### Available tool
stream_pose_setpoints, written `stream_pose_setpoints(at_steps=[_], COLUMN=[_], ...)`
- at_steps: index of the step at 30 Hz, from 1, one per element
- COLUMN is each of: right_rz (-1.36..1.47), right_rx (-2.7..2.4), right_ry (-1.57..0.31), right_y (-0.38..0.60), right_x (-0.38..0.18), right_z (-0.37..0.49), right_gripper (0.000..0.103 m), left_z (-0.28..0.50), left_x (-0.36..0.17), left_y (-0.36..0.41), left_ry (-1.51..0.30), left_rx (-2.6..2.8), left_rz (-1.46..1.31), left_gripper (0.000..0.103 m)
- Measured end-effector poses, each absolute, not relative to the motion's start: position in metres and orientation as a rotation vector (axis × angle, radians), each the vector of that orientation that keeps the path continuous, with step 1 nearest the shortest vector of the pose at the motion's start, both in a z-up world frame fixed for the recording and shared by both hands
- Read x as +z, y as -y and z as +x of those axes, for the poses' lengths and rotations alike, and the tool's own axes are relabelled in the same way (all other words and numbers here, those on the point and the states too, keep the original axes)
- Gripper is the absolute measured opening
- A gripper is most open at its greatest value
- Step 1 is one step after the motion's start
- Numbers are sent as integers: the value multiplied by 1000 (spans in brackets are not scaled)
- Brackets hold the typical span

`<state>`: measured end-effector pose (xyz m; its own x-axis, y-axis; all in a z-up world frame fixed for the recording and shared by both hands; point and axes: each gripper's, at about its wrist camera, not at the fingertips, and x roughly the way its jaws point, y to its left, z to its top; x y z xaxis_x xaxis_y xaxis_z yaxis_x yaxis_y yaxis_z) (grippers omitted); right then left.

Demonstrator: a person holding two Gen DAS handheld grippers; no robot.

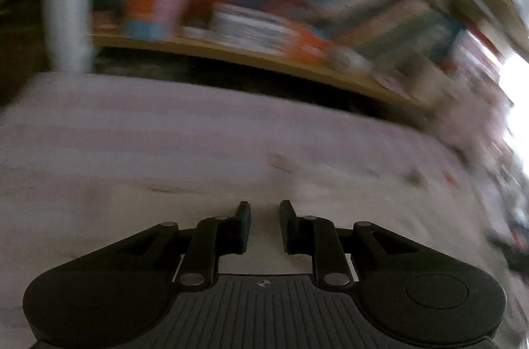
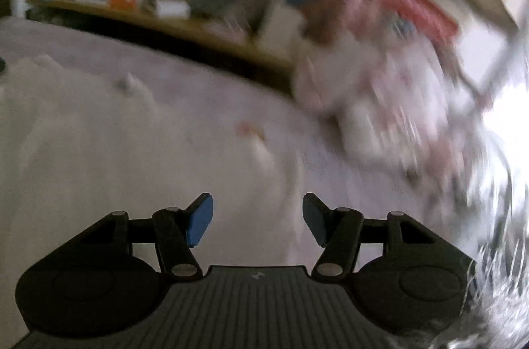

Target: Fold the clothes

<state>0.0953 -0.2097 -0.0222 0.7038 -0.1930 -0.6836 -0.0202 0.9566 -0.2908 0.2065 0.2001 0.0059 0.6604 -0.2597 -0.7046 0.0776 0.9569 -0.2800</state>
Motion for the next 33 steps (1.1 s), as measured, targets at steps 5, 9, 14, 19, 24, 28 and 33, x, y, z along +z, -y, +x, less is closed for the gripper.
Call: stream_pose_setpoints(at_steps=[5,9,14,19,24,28,33], right_rz=[-99,26,49,-5,-13,-19,-28], right_rx=[-134,-153,-149,-149,-143,-142,-141], right_ry=[-843,-873,-884,-894,-899,-900,-900], right_y=[240,250,244,235,236,235,234], right_x=[-23,-25,-25,-24,-25,-25,-25], right_z=[65,53,53,56,56,56,56], right_gripper=[57,46,25,23,23,23,23], left_z=[188,183,190,210,202,197,216], left_x=[23,19,8,-6,2,7,-17], left_y=[-268,-270,-256,-236,-247,-267,-266], left_ry=[-775,-827,-818,-854,-748,-683,-824], left_rx=[-16,-55,-86,-148,-244,-174,-64], left_rz=[-296,-212,-168,-108,-199,-286,-197], left_gripper=[24,42,58,52,5,6,17])
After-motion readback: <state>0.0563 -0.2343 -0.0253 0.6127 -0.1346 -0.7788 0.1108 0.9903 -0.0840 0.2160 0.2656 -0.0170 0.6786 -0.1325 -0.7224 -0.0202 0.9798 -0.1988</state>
